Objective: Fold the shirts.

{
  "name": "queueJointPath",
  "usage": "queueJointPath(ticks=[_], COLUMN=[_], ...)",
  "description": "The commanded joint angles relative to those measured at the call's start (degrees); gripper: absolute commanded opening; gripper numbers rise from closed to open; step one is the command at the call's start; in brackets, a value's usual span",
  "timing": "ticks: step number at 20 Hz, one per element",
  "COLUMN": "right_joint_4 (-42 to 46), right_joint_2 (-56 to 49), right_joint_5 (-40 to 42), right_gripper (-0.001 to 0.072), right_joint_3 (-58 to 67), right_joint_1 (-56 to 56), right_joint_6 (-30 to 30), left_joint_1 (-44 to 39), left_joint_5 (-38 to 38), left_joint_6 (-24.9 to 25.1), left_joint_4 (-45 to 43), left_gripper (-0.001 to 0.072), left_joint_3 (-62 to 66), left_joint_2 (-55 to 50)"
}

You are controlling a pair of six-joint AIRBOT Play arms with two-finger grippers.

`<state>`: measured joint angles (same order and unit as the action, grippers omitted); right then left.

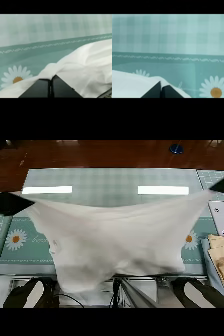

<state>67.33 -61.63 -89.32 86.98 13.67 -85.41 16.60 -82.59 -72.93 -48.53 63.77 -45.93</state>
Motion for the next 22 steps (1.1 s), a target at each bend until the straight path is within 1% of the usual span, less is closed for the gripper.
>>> queueJointPath(ticks=[1, 3, 4, 6, 8, 11, 13, 15, 17, 19, 21, 22], right_joint_4=[-1.0, -4.3, -5.8, -7.1, -7.3, -7.9, -8.8, -9.0, -10.3, -11.6, -13.7, -14.1], right_joint_2=[-11.8, -16.2, -18.4, -22.5, -26.3, -30.6, -32.6, -34.7, -36.7, -37.4, -36.3, -34.8], right_joint_5=[17.2, 24.3, 26.9, 29.3, 31.5, 38.1, 42.8, 45.2, 44.0, 41.6, 38.9, 36.9], right_gripper=[0.0017, 0.0016, 0.0017, 0.0017, 0.0017, 0.0017, 0.0017, 0.0017, 0.0017, 0.0016, 0.0016, 0.0017], right_joint_3=[-0.7, -0.7, -0.7, -0.7, -0.7, -0.7, -0.7, -0.7, -0.7, -0.7, -0.7, -0.7], right_joint_1=[-3.7, -3.7, -3.7, -3.7, -3.7, -3.7, -3.7, -3.7, -3.7, -3.7, -3.6, -3.3], right_joint_6=[0.6, 0.6, 0.6, 1.6, 4.6, 9.7, 10.2, 10.1, 10.1, 10.7, 11.0, 11.0], left_joint_1=[-4.0, -4.9, -5.3, -6.3, -7.0, -7.1, -7.1, -7.1, -7.1, -7.3, -7.2, -6.8], left_joint_5=[16.7, 21.2, 22.9, 25.9, 29.2, 35.7, 40.0, 42.6, 42.9, 41.9, 38.3, 34.6], left_joint_6=[8.9, 12.2, 13.0, 13.5, 14.8, 14.8, 15.2, 18.7, 21.3, 21.3, 21.2, 20.7], left_joint_4=[1.6, 2.1, 2.1, 2.1, 2.1, 3.2, 5.3, 9.2, 12.9, 13.2, 13.2, 13.2], left_gripper=[0.0019, 0.0019, 0.0019, 0.0020, 0.0019, 0.0019, 0.0019, 0.0019, 0.0019, 0.0019, 0.0020, 0.0019], left_joint_3=[-2.1, 0.5, 1.4, 2.2, 2.2, 2.2, 2.2, 2.2, 2.2, 2.2, 2.4, 3.2], left_joint_2=[-11.1, -17.7, -20.7, -26.5, -31.3, -35.5, -37.2, -38.9, -40.8, -41.9, -41.6, -41.0])
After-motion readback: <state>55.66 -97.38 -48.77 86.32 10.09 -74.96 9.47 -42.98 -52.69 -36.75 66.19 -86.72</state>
